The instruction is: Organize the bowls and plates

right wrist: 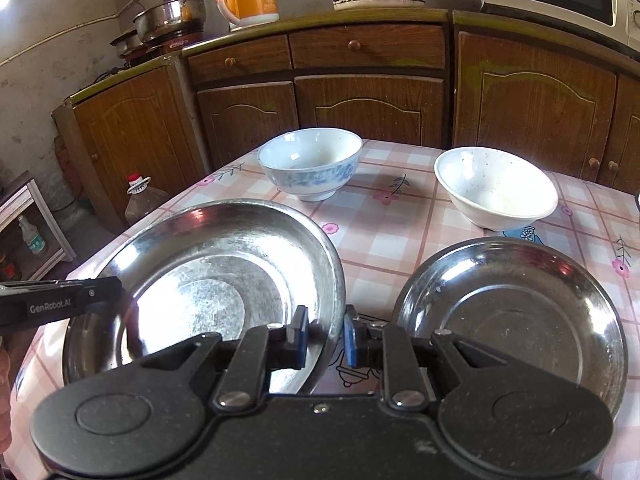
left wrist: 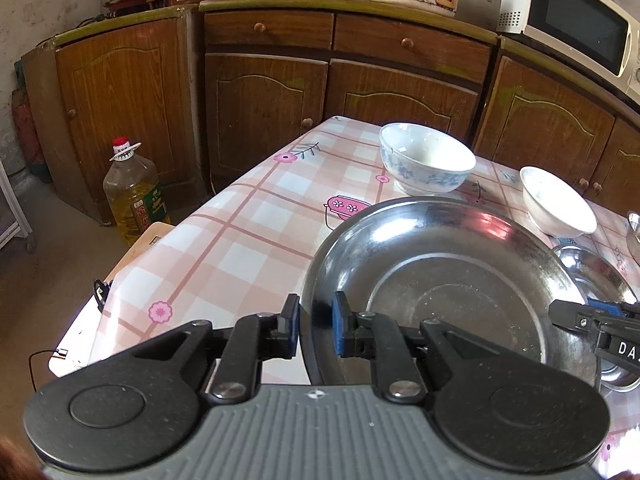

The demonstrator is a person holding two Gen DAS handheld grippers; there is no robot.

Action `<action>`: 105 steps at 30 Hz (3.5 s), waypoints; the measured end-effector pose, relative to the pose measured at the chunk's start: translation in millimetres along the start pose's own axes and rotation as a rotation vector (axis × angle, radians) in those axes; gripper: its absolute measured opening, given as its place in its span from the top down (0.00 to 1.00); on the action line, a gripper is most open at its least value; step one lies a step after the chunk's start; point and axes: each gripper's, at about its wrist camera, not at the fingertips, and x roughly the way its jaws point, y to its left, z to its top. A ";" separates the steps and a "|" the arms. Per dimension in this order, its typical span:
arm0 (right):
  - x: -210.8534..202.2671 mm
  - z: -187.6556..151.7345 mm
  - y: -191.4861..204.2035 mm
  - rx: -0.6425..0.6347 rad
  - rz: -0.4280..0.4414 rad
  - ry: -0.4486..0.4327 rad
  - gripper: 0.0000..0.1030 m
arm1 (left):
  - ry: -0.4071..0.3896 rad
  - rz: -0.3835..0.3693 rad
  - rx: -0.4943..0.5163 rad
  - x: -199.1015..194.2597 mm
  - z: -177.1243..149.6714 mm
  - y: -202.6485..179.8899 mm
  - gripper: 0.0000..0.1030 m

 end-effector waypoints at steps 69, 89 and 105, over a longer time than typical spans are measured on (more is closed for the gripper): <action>-192.0 -71.6 -100.9 0.114 -0.135 -0.140 0.80 | -0.011 -0.121 0.162 -109.0 -55.5 -134.5 0.81; -213.8 -96.2 -136.0 0.168 -0.203 -0.129 0.80 | 0.027 -0.185 0.213 -104.7 -70.3 -172.5 0.81; -227.5 -121.1 -164.1 0.217 -0.257 -0.109 0.80 | 0.061 -0.233 0.270 -102.4 -89.0 -203.5 0.81</action>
